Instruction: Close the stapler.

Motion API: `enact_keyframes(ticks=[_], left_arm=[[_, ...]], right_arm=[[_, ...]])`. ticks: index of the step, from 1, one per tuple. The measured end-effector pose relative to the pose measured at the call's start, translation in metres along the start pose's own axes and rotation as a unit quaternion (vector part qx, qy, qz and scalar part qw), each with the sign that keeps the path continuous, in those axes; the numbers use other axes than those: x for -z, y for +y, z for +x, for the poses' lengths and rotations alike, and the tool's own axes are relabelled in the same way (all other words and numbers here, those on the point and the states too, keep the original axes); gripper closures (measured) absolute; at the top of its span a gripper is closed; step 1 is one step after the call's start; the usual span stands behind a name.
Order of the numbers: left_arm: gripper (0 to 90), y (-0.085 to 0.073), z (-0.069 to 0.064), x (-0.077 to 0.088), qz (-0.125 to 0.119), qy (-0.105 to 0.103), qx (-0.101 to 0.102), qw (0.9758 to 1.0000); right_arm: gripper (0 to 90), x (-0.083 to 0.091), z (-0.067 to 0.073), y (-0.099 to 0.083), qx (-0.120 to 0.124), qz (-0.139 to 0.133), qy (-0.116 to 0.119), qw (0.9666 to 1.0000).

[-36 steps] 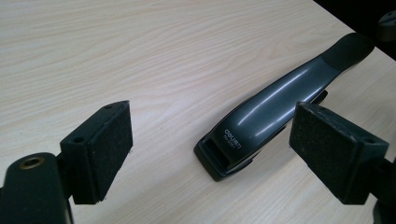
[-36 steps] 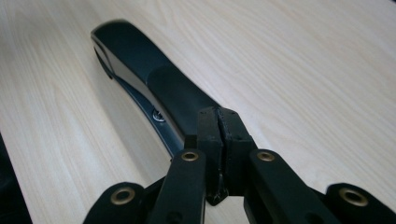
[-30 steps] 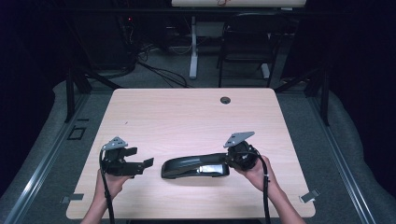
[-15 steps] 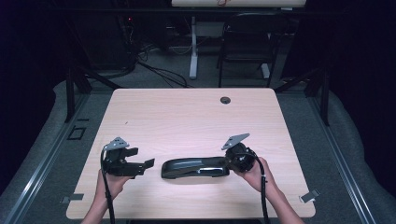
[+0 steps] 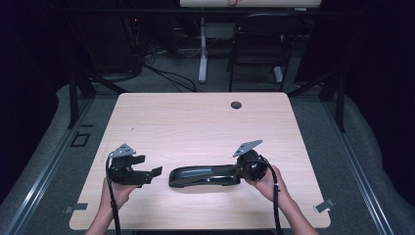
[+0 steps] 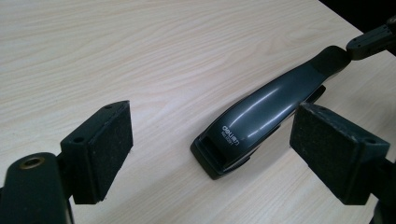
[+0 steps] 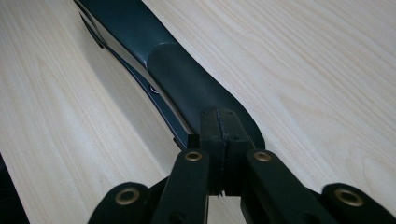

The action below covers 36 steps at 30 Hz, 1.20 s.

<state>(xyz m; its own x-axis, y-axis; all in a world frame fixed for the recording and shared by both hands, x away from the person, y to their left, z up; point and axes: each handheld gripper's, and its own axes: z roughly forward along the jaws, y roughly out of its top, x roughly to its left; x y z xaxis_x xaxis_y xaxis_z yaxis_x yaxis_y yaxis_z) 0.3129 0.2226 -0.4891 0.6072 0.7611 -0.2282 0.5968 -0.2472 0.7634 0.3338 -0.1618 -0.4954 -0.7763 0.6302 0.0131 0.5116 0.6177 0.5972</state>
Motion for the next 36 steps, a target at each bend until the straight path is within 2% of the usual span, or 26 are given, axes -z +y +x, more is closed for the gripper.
enact_keyframes(ticks=[6,17,22,26,29,33,36], left_arm=[[13.5,0.0,0.001,0.001,0.001,0.001,0.001,1.0],[13.5,0.0,0.001,0.002,-0.001,-0.001,0.002,1.0],[13.4,0.0,0.001,0.002,-0.004,0.001,0.002,1.0],[13.4,0.0,0.002,0.002,-0.005,0.002,0.004,1.0],[13.3,0.0,0.002,0.002,-0.005,0.002,0.003,1.0],[13.3,0.0,0.001,0.002,-0.005,0.0,0.002,1.0],[13.3,0.0,0.001,0.002,-0.004,0.001,0.002,1.0]], right_arm=[[89.4,0.001,0.003,0.002,0.007,0.001,-0.008,0.9999],[86.4,0.012,0.015,0.012,0.028,-0.034,-0.028,0.9986],[85.5,0.009,0.02,0.017,0.041,-0.031,-0.036,0.9981],[83.2,0.013,0.022,0.02,0.034,-0.048,-0.034,0.9977],[77.2,0.02,0.022,0.022,0.033,-0.058,-0.033,0.9972],[62.8,0.028,0.02,0.022,0.032,-0.064,-0.017,0.9973],[53.0,0.033,0.019,0.02,0.025,-0.065,-0.016,0.9974]])
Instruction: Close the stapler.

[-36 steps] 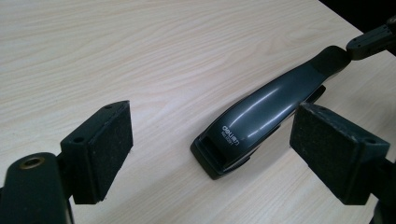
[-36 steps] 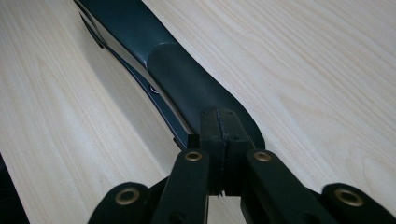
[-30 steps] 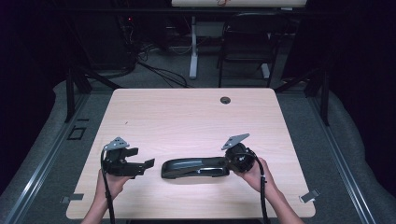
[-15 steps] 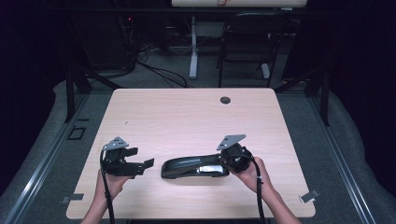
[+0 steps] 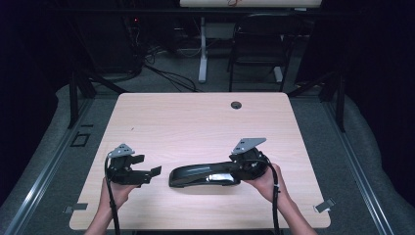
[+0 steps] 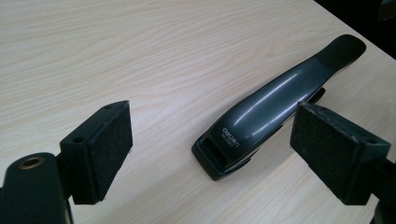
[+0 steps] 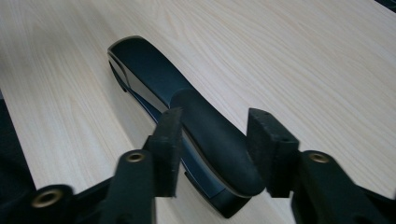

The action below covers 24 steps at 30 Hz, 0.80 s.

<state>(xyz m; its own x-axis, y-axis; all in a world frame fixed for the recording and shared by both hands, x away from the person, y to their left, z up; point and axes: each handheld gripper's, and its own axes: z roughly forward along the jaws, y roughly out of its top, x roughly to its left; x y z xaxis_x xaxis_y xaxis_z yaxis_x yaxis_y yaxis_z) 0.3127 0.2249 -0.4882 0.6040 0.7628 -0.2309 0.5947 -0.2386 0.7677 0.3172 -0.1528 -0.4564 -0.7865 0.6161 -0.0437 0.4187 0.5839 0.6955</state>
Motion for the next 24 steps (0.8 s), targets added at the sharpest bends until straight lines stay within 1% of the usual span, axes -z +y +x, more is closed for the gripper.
enact_keyframes(ticks=[2,3,5,6,7,8,12,17,19,22,24], left_arm=[[13.3,0.0,0.0,0.0,0.001,0.002,0.0,1.0],[13.3,0.0,0.0,0.0,0.002,0.001,-0.001,1.0],[13.3,0.0,0.0,0.0,0.002,0.001,-0.001,1.0],[13.3,0.0,0.0,0.0,0.002,0.001,-0.001,1.0],[13.4,0.0,0.0,0.0,0.002,0.001,-0.001,1.0],[13.3,0.0,0.0,0.0,0.001,0.001,0.001,1.0],[13.3,0.0,0.0,0.0,0.001,0.0,-0.001,1.0],[13.3,0.0,0.0,0.0,0.002,0.0,-0.001,1.0],[13.3,0.0,0.0,0.001,0.001,0.0,0.0,1.0],[13.3,0.0,0.0,0.0,0.002,0.001,0.0,1.0],[13.3,0.0,0.0,0.0,0.005,-0.002,-0.001,1.0]], right_arm=[[46.1,0.003,-0.002,-0.001,-0.01,0.0,0.005,0.9999],[43.3,0.006,-0.004,-0.001,-0.014,0.005,0.009,0.9998],[36.9,0.01,-0.007,-0.002,-0.019,0.004,0.009,0.9998],[34.0,0.012,-0.008,-0.002,-0.024,0.0,0.007,0.9997],[34.0,0.012,-0.008,-0.002,-0.024,0.0,0.007,0.9997],[27.1,0.018,-0.01,-0.004,-0.027,0.0,0.001,0.9996],[17.5,0.027,-0.013,-0.009,-0.035,-0.002,-0.007,0.9993],[14.6,0.036,-0.016,-0.018,-0.047,-0.004,-0.015,0.9988],[13.5,0.042,-0.018,-0.025,-0.053,-0.002,-0.024,0.9983],[12.4,0.046,-0.02,-0.035,-0.06,-0.001,-0.029,0.9978],[10.1,0.048,-0.021,-0.041,-0.066,0.002,-0.029,0.9974]])
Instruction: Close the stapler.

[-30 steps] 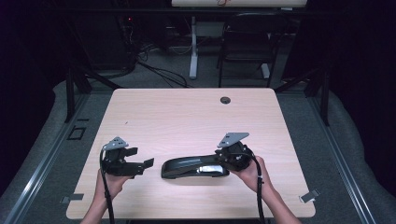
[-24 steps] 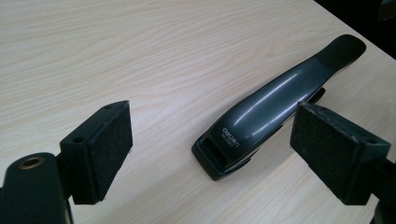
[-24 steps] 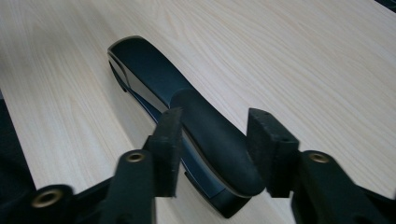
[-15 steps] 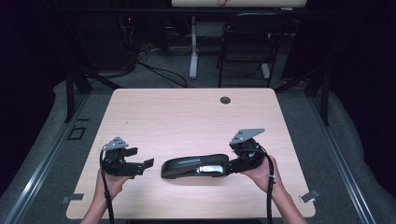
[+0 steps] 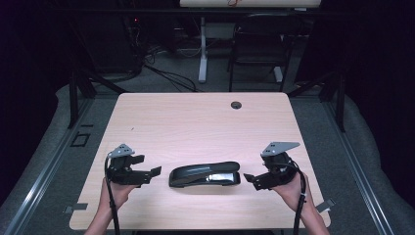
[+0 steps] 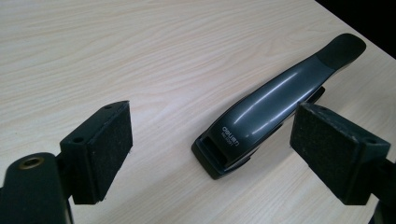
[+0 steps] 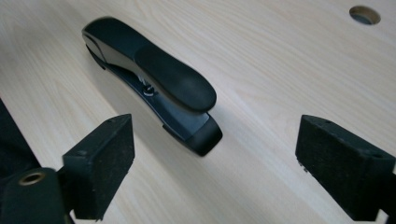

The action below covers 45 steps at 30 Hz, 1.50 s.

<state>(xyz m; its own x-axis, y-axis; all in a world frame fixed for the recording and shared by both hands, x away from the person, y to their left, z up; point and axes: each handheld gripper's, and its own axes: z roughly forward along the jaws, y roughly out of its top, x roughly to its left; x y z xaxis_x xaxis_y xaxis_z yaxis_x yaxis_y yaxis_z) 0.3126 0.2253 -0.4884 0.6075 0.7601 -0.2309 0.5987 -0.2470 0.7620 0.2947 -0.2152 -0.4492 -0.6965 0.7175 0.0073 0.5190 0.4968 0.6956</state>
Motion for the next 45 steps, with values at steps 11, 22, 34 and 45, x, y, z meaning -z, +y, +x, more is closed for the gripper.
enact_keyframes(ticks=[11,22,34,45], left_arm=[[13.2,0.0,0.0,0.0,0.0,0.001,0.001,1.0],[13.1,0.0,0.0,-0.002,-0.002,0.001,0.001,1.0],[13.1,-0.001,0.0,-0.001,0.001,0.001,0.001,1.0],[12.9,0.0,0.0,-0.002,0.004,0.001,-0.002,1.0]], right_arm=[[7.2,0.009,-0.013,-0.027,-0.035,0.015,-0.011,0.9992],[5.6,0.009,-0.022,-0.059,-0.07,0.044,-0.021,0.9963],[4.1,-0.001,-0.032,-0.081,-0.098,0.072,-0.01,0.9925],[3.3,-0.009,-0.038,-0.086,-0.102,0.089,-0.005,0.9908]])
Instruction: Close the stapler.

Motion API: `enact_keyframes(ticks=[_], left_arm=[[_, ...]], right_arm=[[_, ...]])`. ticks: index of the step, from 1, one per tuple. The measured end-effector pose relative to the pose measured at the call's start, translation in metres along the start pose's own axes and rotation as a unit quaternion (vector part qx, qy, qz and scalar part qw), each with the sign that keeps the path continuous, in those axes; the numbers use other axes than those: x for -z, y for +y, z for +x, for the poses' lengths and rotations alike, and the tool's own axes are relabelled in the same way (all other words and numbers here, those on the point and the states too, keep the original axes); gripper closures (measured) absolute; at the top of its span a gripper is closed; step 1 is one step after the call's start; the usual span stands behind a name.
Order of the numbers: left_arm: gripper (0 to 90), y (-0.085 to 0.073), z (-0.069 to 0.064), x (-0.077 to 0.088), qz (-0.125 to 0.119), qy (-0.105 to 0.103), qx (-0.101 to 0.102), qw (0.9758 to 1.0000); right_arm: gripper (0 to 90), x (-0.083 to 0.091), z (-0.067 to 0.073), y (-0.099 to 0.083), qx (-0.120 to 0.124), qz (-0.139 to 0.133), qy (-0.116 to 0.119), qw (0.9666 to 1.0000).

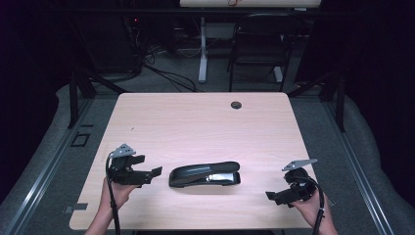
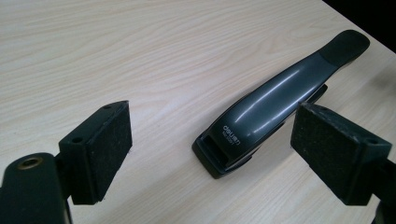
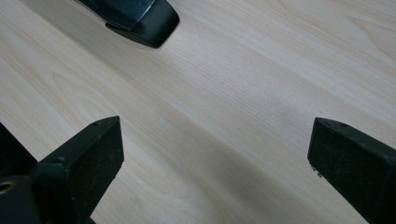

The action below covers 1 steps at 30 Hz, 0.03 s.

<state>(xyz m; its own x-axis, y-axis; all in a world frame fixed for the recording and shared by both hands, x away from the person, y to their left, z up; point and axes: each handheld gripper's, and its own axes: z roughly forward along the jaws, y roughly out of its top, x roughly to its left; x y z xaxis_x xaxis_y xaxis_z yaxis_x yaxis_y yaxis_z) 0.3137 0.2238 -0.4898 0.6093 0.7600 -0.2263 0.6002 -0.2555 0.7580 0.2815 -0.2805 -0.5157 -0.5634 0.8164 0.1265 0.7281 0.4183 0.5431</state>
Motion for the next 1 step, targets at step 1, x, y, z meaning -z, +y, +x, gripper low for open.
enact_keyframes(ticks=[1], left_arm=[[12.9,0.0,0.0,0.0,0.0,0.0,0.0,1.0]], right_arm=[[3.3,0.0,0.0,0.0,0.0,0.0,0.0,1.0]])
